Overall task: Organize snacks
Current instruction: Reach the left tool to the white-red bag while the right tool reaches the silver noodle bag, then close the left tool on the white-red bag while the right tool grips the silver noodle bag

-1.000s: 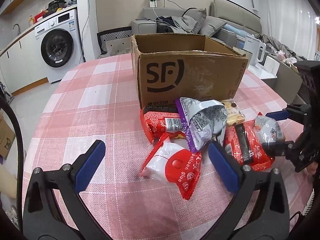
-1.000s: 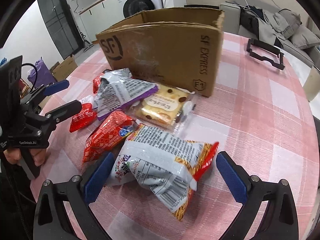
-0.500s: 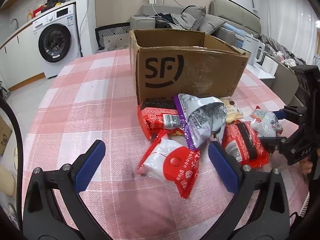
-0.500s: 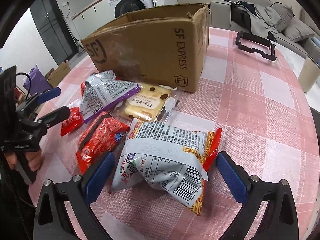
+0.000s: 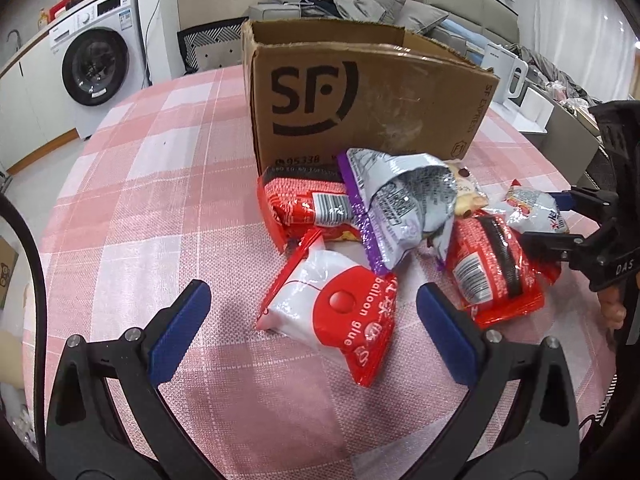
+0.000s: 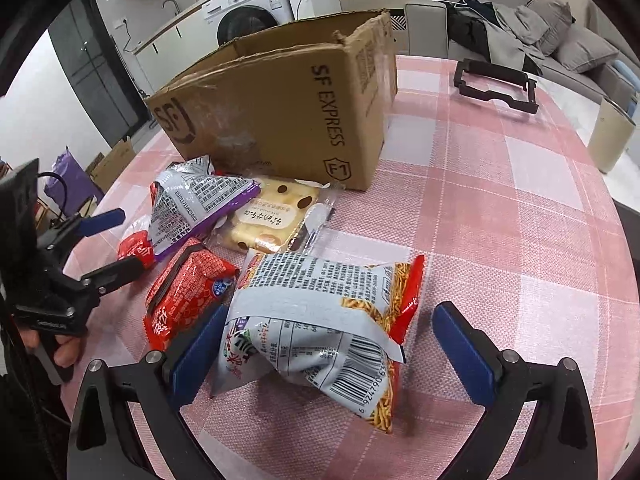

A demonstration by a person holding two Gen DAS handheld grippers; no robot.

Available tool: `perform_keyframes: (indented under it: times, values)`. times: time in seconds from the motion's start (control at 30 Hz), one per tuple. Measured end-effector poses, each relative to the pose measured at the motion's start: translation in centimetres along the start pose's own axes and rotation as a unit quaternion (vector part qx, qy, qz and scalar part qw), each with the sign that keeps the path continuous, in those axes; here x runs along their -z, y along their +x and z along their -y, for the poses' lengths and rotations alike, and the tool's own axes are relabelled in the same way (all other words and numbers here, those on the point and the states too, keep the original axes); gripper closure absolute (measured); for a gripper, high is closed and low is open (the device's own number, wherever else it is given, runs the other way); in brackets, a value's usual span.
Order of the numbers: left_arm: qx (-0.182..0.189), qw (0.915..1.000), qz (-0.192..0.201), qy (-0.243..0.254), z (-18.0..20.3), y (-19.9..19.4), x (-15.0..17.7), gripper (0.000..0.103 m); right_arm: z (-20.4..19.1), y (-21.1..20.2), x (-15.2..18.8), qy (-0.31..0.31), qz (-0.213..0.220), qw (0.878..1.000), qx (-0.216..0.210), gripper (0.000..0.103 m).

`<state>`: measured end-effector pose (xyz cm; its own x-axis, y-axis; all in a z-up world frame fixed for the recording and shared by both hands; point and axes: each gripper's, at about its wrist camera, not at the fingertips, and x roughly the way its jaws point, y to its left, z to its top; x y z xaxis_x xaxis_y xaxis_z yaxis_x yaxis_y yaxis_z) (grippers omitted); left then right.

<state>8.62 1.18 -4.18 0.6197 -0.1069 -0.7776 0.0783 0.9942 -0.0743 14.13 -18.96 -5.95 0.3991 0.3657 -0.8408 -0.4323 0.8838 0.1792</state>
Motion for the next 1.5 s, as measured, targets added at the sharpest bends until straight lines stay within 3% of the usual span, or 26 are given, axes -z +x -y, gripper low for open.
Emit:
perform_keyframes:
  times: [0.4, 0.77, 1.3, 1.37, 1.43, 1.5]
  values:
    - [0.0, 0.9996, -0.026, -0.008, -1.0, 1.9, -0.1, 0.004, -2.1, 0.7, 1.0, -0.074, -0.01, 0.996, 0.057, 0.001]
    - [0.022, 0.9996, -0.009, 0.017, -0.2, 1.0, 0.2, 0.047, -2.0, 0.5, 1.2, -0.075, -0.009, 0.996, 0.057, 0.001]
    - [0.03, 0.9995, 0.014, 0.0, -0.9, -0.5, 0.1, 0.05, -1.5, -0.1, 1.0, -0.057, -0.001, 0.998, 0.039, 0.001]
    - [0.029, 0.9994, 0.016, 0.0, -0.9, -0.7, 0.0, 0.05, -1.2, -0.5, 1.0, -0.05, 0.005, 0.998, 0.035, 0.006]
    - [0.029, 0.9994, 0.019, -0.001, -1.0, -0.9, 0.0, 0.05, -1.0, -0.7, 0.9, -0.045, 0.008, 0.999, 0.027, 0.021]
    - [0.029, 0.9994, 0.022, -0.001, -0.9, -1.1, 0.1, 0.05, -0.8, -0.9, 0.9, -0.038, 0.012, 0.999, 0.023, 0.024]
